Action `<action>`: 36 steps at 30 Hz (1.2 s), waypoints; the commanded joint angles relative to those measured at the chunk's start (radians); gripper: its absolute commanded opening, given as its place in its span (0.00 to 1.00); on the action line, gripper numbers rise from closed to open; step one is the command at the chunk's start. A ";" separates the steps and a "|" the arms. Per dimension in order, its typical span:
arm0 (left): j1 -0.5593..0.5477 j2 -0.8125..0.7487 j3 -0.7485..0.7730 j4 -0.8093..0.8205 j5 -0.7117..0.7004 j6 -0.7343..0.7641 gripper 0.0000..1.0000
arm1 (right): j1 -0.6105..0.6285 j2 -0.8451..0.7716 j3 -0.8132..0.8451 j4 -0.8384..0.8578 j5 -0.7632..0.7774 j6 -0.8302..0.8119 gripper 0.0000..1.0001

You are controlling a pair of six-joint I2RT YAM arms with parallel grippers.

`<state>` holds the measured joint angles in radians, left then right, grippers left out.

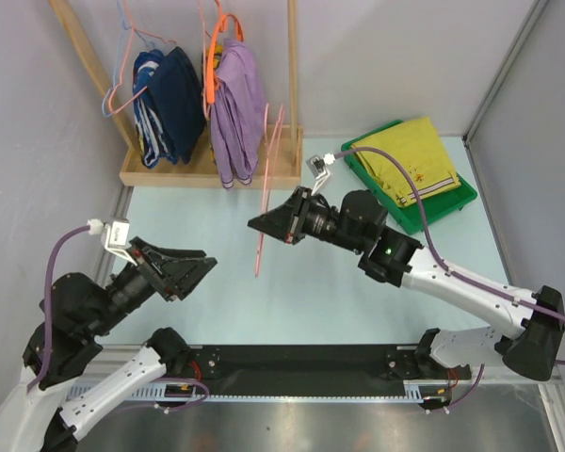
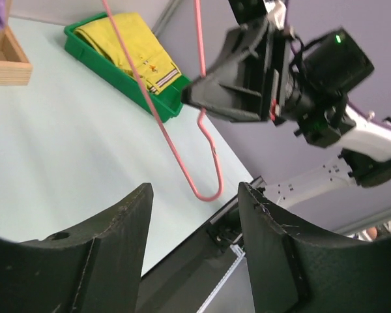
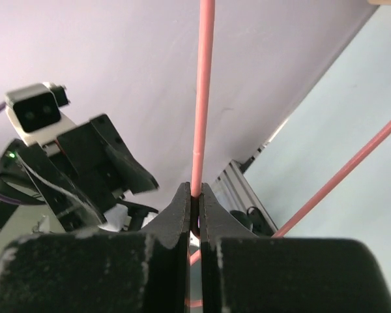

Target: Remove the trousers from the hanger

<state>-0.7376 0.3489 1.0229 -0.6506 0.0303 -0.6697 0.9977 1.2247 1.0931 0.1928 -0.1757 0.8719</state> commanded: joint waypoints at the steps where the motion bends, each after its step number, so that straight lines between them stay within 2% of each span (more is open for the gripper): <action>1: 0.001 0.048 0.014 0.057 0.124 0.079 0.59 | -0.033 0.051 0.125 0.011 -0.103 0.048 0.00; 9: 0.001 0.226 0.092 0.123 0.309 0.107 0.60 | -0.056 0.160 0.226 0.013 -0.071 0.111 0.00; 16: 0.001 0.353 0.216 0.000 0.223 0.154 0.61 | -0.033 0.179 0.275 -0.019 -0.011 0.107 0.00; 23: 0.001 0.380 0.227 -0.027 0.184 0.134 0.50 | -0.025 0.162 0.280 -0.016 0.005 0.102 0.00; 25: 0.000 0.355 0.221 -0.006 0.189 0.128 0.51 | -0.027 0.159 0.283 -0.036 0.008 0.090 0.00; 29: 0.001 0.280 0.213 0.036 0.186 0.133 0.64 | -0.024 0.147 0.275 -0.046 -0.001 0.085 0.00; 36: 0.001 0.314 0.198 -0.031 0.174 0.130 0.66 | -0.010 0.125 0.274 -0.041 0.002 0.079 0.00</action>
<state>-0.7376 0.6201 1.2304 -0.6579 0.2192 -0.5476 0.9764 1.4021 1.3209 0.1226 -0.1768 0.9676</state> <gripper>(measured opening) 0.662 0.036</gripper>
